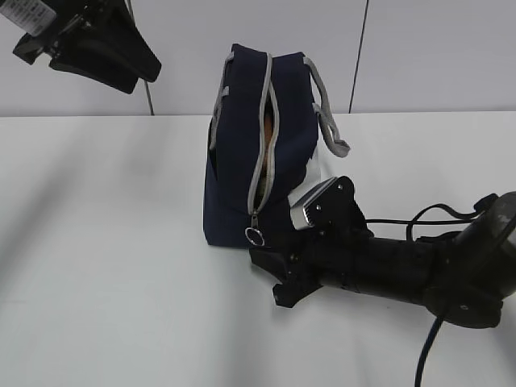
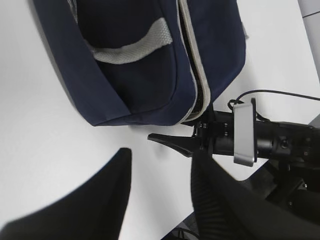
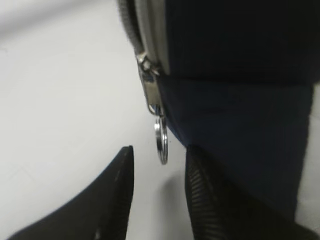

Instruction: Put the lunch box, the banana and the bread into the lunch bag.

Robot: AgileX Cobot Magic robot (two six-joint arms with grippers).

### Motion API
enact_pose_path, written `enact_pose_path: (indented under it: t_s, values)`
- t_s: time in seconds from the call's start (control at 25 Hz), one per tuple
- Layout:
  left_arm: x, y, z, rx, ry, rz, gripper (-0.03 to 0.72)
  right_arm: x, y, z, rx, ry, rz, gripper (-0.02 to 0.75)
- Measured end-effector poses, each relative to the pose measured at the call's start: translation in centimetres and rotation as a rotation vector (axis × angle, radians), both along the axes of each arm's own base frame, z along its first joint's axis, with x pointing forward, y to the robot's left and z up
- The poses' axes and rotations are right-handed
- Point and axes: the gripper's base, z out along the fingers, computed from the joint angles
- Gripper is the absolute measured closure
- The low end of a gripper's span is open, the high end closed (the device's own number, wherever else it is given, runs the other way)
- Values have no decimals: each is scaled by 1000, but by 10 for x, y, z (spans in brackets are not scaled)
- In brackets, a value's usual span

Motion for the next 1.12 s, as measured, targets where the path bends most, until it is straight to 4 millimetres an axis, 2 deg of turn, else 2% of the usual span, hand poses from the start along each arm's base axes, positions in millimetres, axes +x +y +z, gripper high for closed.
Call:
enact_pose_path:
  t_s: [0.28, 0.52, 0.76, 0.8, 0.96, 1.12]
  values:
    - [0, 0, 0, 1, 0, 0, 391, 0, 2, -3, 41, -18, 13, 482]
    - [0, 1, -1, 19, -4, 1, 391, 1, 3, -1, 55, -36, 17, 549]
    - [0, 2, -1, 27, -4, 0, 391, 2, 2, 0, 57, -43, 6, 563]
    - [0, 2, -1, 27, -4, 0, 391, 2, 2, 0, 56, -44, 5, 578]
    - [0, 2, -1, 27, -4, -1, 391, 2, 2, 0, 47, -60, 11, 730]
    - [0, 2, -1, 27, -4, -1, 391, 2, 2, 0, 36, -73, 17, 754]
